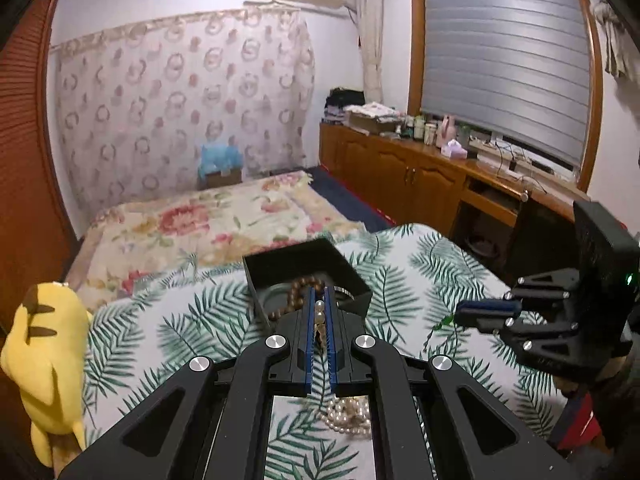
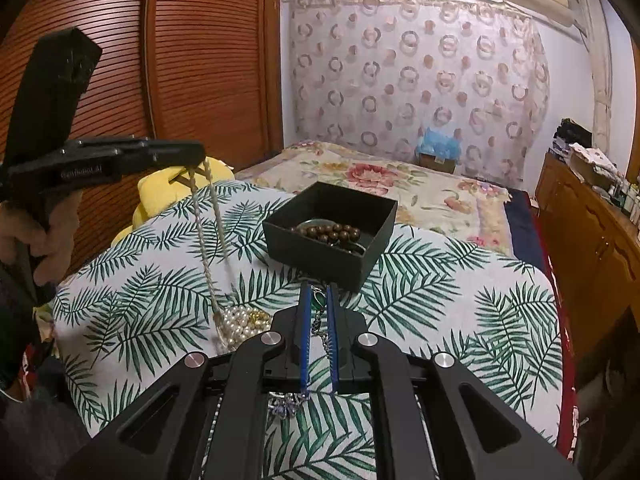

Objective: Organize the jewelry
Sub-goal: 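Lift a pearl necklace with the left tool while the right tool holds the silver piece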

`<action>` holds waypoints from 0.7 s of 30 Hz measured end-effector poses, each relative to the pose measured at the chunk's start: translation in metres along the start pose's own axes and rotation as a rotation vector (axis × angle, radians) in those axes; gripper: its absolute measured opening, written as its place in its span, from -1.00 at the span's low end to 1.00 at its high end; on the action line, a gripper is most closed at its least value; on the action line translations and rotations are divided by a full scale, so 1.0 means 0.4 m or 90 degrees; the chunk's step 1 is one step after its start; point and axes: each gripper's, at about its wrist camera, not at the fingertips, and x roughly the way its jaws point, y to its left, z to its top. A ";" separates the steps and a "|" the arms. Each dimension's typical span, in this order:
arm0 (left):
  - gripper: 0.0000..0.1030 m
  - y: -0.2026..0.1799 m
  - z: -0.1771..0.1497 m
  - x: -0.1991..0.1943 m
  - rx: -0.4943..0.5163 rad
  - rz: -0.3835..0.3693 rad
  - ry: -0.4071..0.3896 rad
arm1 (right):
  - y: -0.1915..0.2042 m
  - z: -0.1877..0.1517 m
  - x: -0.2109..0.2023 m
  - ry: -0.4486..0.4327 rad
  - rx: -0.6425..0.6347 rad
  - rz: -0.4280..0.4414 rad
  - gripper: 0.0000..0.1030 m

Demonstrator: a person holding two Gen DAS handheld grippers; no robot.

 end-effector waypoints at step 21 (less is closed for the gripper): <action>-0.92 0.029 0.121 -0.034 0.006 0.022 -0.056 | -0.003 0.109 0.035 -0.020 -0.012 0.011 -0.83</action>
